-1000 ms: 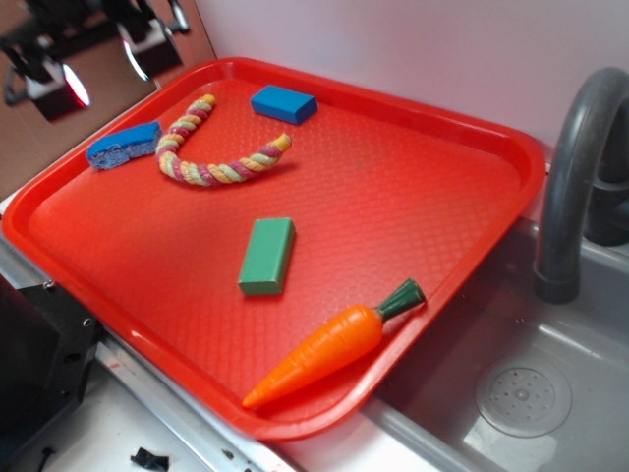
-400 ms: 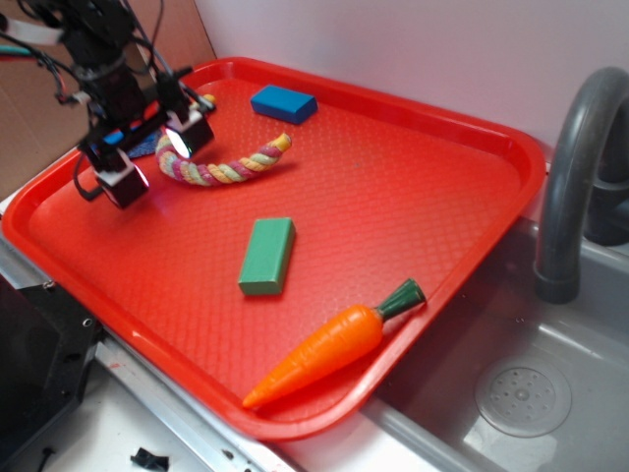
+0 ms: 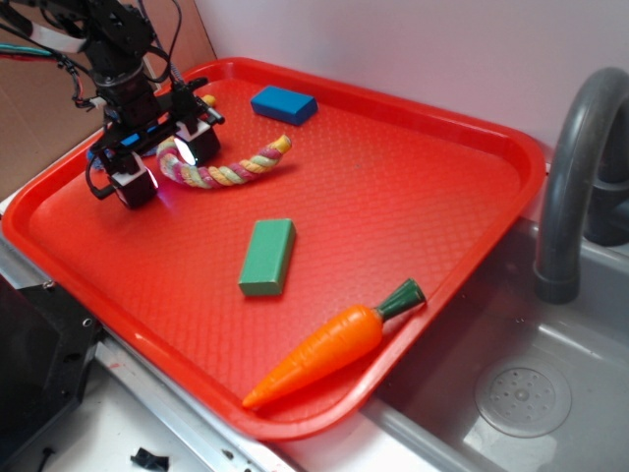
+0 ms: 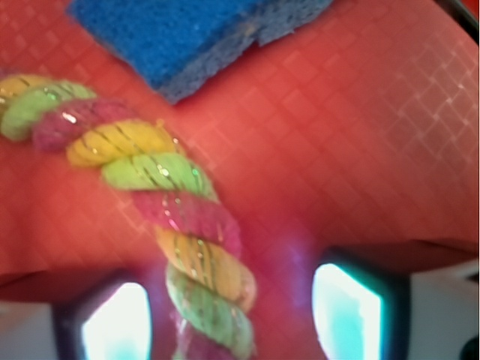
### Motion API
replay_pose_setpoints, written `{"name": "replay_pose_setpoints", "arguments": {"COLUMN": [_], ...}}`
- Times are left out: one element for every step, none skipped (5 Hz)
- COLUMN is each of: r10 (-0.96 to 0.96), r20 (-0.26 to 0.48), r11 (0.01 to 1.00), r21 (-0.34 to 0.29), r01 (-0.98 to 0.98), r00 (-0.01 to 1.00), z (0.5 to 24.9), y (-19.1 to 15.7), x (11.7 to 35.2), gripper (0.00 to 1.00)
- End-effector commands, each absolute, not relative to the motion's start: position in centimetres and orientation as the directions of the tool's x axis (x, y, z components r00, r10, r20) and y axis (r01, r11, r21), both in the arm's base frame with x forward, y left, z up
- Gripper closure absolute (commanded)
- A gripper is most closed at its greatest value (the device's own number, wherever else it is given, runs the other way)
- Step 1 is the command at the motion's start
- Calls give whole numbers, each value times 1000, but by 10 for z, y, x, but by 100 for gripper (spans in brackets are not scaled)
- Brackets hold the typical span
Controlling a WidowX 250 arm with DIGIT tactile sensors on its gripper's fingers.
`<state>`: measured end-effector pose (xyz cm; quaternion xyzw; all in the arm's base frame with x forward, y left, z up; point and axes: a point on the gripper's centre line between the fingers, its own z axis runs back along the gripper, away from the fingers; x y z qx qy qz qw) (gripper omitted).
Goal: Grab the multicolored rope.
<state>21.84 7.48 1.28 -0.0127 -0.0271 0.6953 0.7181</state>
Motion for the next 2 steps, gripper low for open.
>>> {"name": "replay_pose_setpoints", "arguments": {"r10": [979, 894], "r20": [26, 84], "r11": [205, 444], "r21": [-60, -32], "r01": [-977, -896], "r00": [204, 440], "z": [25, 56], "y": [70, 57], "x": [210, 222], "gripper": [100, 100]}}
